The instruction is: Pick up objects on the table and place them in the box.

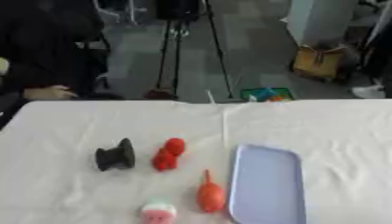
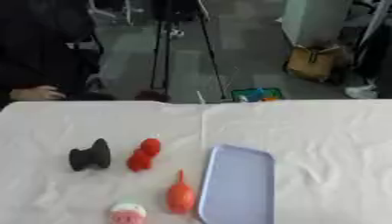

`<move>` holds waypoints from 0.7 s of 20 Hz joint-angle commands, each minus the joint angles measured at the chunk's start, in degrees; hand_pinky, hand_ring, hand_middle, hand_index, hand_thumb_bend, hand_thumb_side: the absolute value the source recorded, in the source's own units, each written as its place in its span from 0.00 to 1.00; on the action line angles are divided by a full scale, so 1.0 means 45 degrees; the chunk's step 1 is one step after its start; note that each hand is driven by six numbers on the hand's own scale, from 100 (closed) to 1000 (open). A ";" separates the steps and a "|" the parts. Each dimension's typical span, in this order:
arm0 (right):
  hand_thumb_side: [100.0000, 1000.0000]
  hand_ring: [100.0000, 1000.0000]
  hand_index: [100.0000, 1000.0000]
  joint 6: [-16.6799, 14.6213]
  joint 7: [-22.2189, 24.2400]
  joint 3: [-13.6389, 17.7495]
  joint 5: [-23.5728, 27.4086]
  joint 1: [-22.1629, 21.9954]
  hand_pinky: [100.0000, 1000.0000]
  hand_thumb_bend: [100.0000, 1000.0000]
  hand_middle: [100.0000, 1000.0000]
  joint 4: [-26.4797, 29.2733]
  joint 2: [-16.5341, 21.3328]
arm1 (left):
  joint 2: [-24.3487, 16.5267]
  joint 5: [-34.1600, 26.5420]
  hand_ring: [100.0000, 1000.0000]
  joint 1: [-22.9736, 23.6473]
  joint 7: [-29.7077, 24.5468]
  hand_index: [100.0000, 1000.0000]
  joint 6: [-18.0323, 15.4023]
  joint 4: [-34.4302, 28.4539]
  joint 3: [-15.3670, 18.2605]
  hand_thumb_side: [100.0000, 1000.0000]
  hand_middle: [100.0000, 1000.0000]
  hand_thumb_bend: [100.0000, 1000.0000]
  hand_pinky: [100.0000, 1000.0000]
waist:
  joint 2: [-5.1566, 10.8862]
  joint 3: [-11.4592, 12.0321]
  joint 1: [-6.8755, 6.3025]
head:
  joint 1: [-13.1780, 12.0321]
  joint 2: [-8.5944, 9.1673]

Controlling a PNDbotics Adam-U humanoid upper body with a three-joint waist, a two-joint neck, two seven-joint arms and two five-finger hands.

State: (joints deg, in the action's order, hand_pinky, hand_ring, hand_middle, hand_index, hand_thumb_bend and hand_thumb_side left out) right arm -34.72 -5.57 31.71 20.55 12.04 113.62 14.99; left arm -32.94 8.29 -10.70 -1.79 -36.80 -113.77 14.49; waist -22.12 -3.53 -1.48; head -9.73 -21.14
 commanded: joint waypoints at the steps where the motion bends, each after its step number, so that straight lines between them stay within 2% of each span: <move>1: 0.58 0.70 0.83 0.0021 0.0016 0.0017 -0.0145 -0.0015 0.62 0.00 0.65 0.0216 0.0448 | -0.1340 0.2114 1.00 0.0066 0.0179 1.00 0.0232 -0.0182 -0.0192 0.97 1.00 0.06 1.00 | 0.0321 -0.0003 -0.0009 | -0.0207 -0.0127; 2: 0.58 0.70 0.83 0.0022 0.0018 0.0013 -0.0154 -0.0025 0.62 0.00 0.65 0.0216 0.0447 | -0.1465 0.2560 1.00 0.0080 0.0275 1.00 0.0322 -0.0182 -0.0273 0.97 1.00 0.06 1.00 | 0.0329 -0.0006 -0.0009 | -0.0230 -0.0127; 3: 0.58 0.70 0.83 0.0020 0.0019 0.0010 -0.0163 -0.0041 0.62 0.00 0.64 0.0216 0.0456 | -0.1727 0.3026 1.00 0.0120 0.0272 1.00 0.0440 -0.0182 -0.0359 0.98 1.00 0.15 1.00 | 0.0344 0.0000 -0.0012 | -0.0242 -0.0121; 4: 0.58 0.70 0.83 0.0016 0.0018 0.0007 -0.0170 -0.0062 0.62 0.00 0.64 0.0216 0.0460 | -0.2025 0.3515 1.00 0.0144 0.0177 1.00 0.0610 -0.0182 -0.0438 0.98 1.00 0.15 1.00 | 0.0359 0.0002 -0.0006 | -0.0255 -0.0116; 5: 0.58 0.70 0.83 0.0015 0.0020 0.0003 -0.0176 -0.0076 0.62 0.00 0.64 0.0216 0.0460 | -0.2259 0.3927 1.00 0.0159 0.0085 1.00 0.0752 -0.0182 -0.0529 0.99 1.00 0.21 1.00 | 0.0367 0.0007 -0.0003 | -0.0257 -0.0109; 9: 0.58 0.70 0.83 0.0040 0.0052 -0.0021 -0.0213 -0.0111 0.62 0.00 0.64 0.0216 0.0440 | -0.3107 0.5160 1.00 0.0147 -0.0628 1.00 0.1285 -0.0182 -0.0974 0.96 1.00 0.30 1.00 | 0.0380 -0.0005 0.0010 | -0.0250 -0.0050; 11: 0.58 0.70 0.83 0.0051 0.0073 -0.0034 -0.0224 -0.0122 0.62 0.00 0.64 0.0216 0.0425 | -0.3429 0.5457 1.00 0.0065 -0.1017 1.00 0.1508 -0.0182 -0.1184 0.93 1.00 0.32 1.00 | 0.0377 -0.0030 0.0018 | -0.0234 -0.0013; 14: 0.58 0.70 0.83 0.0045 0.0126 -0.0064 -0.0226 -0.0131 0.62 0.00 0.64 0.0216 0.0400 | -0.3881 0.5711 1.00 -0.0172 -0.1695 1.00 0.1847 -0.0182 -0.1501 0.93 1.00 0.32 1.00 | 0.0369 -0.0078 0.0032 | -0.0226 0.0024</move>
State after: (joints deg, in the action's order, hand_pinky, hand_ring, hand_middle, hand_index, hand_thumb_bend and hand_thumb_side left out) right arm -34.47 -5.26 31.37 19.82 11.48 113.62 15.03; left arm -47.50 33.31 -10.95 -8.27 -29.06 -113.78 7.84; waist -21.68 -3.91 -1.35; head -10.69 -21.12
